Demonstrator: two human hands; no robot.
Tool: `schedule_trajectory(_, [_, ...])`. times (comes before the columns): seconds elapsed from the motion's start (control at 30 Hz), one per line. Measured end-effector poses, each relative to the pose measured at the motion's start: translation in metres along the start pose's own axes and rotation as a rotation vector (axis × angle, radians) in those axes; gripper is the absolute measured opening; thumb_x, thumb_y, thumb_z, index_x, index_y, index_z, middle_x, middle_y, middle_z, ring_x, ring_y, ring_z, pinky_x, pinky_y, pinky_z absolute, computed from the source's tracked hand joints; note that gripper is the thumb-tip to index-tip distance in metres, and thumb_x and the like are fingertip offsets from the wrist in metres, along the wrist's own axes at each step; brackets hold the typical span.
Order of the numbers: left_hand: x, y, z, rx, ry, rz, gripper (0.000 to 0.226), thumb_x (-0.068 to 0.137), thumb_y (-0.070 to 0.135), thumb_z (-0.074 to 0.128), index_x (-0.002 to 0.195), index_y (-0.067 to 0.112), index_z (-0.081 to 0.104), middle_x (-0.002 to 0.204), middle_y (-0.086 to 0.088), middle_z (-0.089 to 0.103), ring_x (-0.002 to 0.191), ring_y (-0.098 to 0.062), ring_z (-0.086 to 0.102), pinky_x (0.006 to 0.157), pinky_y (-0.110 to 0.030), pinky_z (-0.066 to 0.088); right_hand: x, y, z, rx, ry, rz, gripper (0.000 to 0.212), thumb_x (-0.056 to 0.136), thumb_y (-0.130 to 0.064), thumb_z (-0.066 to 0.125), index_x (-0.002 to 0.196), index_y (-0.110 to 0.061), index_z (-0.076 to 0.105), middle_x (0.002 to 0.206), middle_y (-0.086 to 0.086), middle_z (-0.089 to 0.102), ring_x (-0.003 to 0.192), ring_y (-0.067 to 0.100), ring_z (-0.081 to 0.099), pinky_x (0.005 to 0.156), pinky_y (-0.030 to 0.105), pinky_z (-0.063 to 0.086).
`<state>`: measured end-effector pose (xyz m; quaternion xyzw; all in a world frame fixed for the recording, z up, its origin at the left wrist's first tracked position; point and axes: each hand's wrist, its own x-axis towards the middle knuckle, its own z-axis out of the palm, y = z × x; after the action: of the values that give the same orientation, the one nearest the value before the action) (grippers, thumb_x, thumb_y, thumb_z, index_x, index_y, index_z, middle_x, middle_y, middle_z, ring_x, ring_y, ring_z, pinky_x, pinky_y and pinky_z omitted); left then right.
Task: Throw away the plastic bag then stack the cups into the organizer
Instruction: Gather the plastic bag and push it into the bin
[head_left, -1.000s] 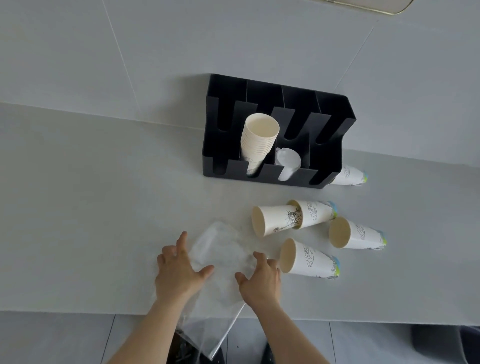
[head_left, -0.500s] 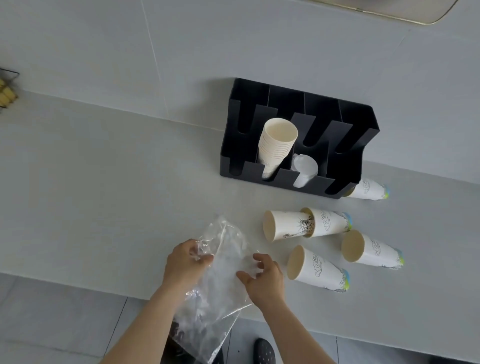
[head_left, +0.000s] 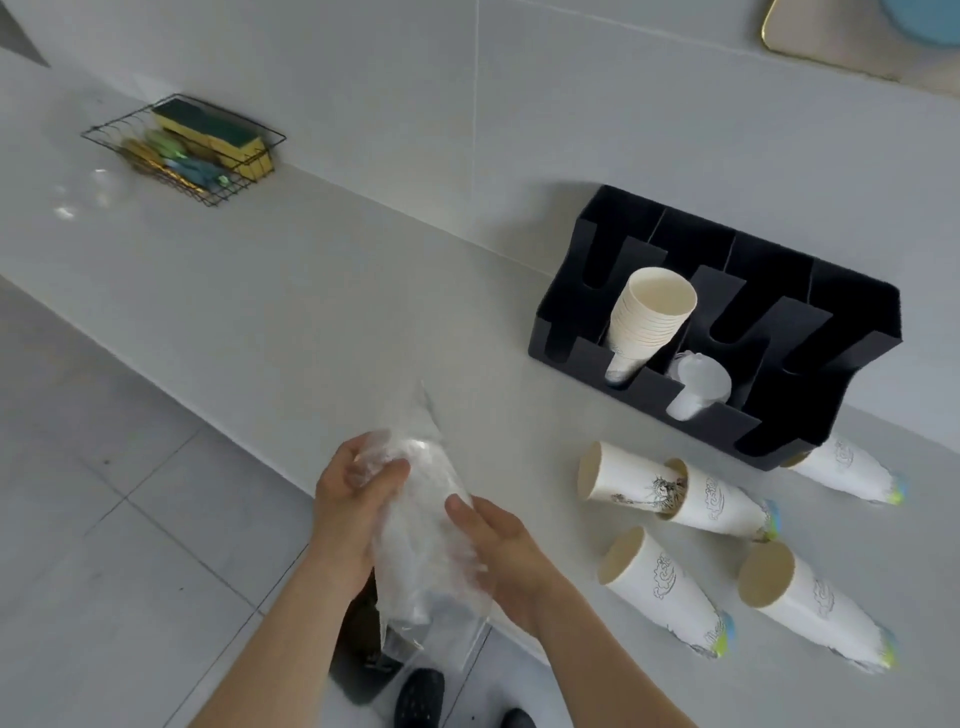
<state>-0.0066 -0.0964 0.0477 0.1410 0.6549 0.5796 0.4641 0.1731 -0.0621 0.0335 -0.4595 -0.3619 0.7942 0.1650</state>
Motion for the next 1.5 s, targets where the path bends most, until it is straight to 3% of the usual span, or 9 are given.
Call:
schedule_trajectory(0.13, [-0.017,-0.021,-0.028,0.064,0.232,0.113,0.054,0.073,0.018,0.090,0.107,0.046,0.058,0.110,0.007,0.065,0.084,0.002,0.072,0.064,-0.019,0.056,0.009,0.015,0.014,-0.118,-0.160,0.020,0.041,0.082,-0.028,0.085,0.118,-0.012,0.072,0.115,0.014,0.077,0.105,0.034,0.074,0.086,0.040,0.062])
schedule_trajectory(0.37, [-0.045,-0.086,-0.100,0.422,0.344,0.070,0.070,0.071,0.039,0.090,0.122,0.037,0.041,0.128,0.008,0.043,0.119,-0.012,0.050,0.098,-0.040,0.047,0.034,0.065,0.054,-0.362,0.094,0.035,0.015,0.083,-0.004,0.076,0.088,-0.017,0.074,0.066,-0.010,0.071,0.051,0.002,0.064,0.047,0.013,0.049])
schedule_trajectory(0.53, [-0.065,-0.138,-0.137,0.757,0.459,0.061,0.062,0.070,0.037,0.089,0.116,0.038,0.047,0.125,0.010,0.037,0.114,-0.014,0.036,0.106,-0.038,0.030,0.057,0.117,0.082,-0.518,0.216,0.040,0.017,0.086,-0.017,0.075,0.093,-0.029,0.066,0.088,-0.011,0.071,0.074,0.006,0.070,0.074,0.032,0.061])
schedule_trajectory(0.67, [-0.062,-0.177,-0.152,0.684,0.319,-0.039,0.043,0.076,0.037,0.084,0.101,0.051,0.053,0.111,0.018,0.051,0.110,-0.013,0.052,0.095,-0.029,0.044,0.079,0.158,0.099,-0.599,0.276,0.036,0.016,0.082,-0.019,0.075,0.083,-0.033,0.065,0.086,-0.003,0.075,0.076,0.018,0.072,0.059,0.023,0.053])
schedule_trajectory(0.73, [-0.053,-0.199,-0.157,0.526,0.210,-0.119,0.054,0.077,0.036,0.085,0.118,0.053,0.053,0.116,0.019,0.052,0.109,-0.006,0.057,0.086,-0.020,0.044,0.093,0.178,0.101,-0.632,0.265,0.076,0.017,0.081,-0.018,0.076,0.081,-0.028,0.063,0.078,-0.002,0.071,0.071,0.020,0.069,0.059,0.024,0.052])
schedule_trajectory(0.83, [-0.035,-0.234,-0.165,0.413,0.139,-0.214,0.077,0.078,0.030,0.087,0.141,0.044,0.044,0.129,0.016,0.050,0.118,-0.007,0.054,0.099,-0.029,0.044,0.118,0.208,0.098,-0.677,0.214,0.137,0.024,0.083,-0.022,0.079,0.094,-0.028,0.059,0.092,-0.006,0.069,0.083,0.014,0.069,0.070,0.027,0.055])
schedule_trajectory(0.97, [-0.006,-0.287,-0.180,0.353,0.144,-0.301,0.067,0.082,0.022,0.084,0.132,0.038,0.043,0.133,0.015,0.053,0.124,-0.012,0.054,0.101,-0.031,0.042,0.154,0.246,0.089,-0.640,0.152,0.260,0.029,0.087,-0.036,0.074,0.105,-0.037,0.051,0.108,-0.012,0.060,0.094,0.005,0.062,0.075,0.026,0.054])
schedule_trajectory(1.17, [0.048,-0.376,-0.193,0.448,0.077,-0.375,0.038,0.091,0.033,0.072,0.125,0.041,0.057,0.140,0.017,0.046,0.131,-0.010,0.049,0.094,-0.020,0.032,0.223,0.317,0.061,-0.707,0.202,0.407,0.026,0.092,-0.037,0.063,0.112,-0.032,0.048,0.104,-0.012,0.058,0.087,0.004,0.058,0.065,0.023,0.047])
schedule_trajectory(1.5, [0.110,-0.488,-0.212,0.760,-0.014,-0.364,0.053,0.097,0.056,0.051,0.146,0.038,0.047,0.165,0.006,0.025,0.148,-0.022,0.033,0.118,-0.042,0.034,0.319,0.405,0.022,-0.874,0.289,0.440,0.038,0.089,-0.048,0.068,0.115,-0.029,0.049,0.102,-0.008,0.063,0.087,0.011,0.063,0.066,0.028,0.050])
